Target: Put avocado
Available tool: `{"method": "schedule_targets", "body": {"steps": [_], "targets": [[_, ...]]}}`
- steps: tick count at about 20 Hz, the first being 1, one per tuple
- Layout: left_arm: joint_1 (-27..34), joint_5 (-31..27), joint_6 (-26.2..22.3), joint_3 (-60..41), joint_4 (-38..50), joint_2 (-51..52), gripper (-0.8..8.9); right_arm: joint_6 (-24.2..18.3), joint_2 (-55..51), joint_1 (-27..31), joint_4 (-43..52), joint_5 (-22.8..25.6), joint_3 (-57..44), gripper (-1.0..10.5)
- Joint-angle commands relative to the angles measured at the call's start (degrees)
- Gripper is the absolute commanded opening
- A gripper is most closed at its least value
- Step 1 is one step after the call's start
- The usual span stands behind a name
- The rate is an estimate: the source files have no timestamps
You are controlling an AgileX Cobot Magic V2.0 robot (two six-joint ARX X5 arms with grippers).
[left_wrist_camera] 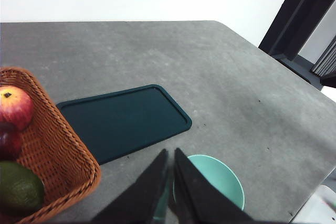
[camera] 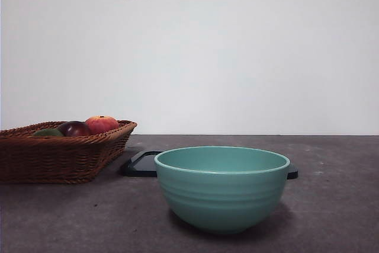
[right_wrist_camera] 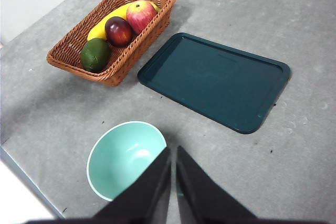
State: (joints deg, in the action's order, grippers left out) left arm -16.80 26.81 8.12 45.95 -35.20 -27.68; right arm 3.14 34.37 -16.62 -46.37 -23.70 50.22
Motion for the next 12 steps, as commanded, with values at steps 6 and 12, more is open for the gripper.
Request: {"method": "schedule_targets", "body": {"steps": [6, 12], "targets": [[-0.26, 0.72, 0.13, 1.25, -1.16, 0.07, 7.17, -2.08, 0.28, -0.28, 0.42, -3.45, 1.03, 5.7], [-0.26, 0.72, 0.81, 1.25, -1.7, 0.07, 7.5, -2.1, 0.28, -0.28, 0.44, -3.45, 1.03, 5.7]]}}
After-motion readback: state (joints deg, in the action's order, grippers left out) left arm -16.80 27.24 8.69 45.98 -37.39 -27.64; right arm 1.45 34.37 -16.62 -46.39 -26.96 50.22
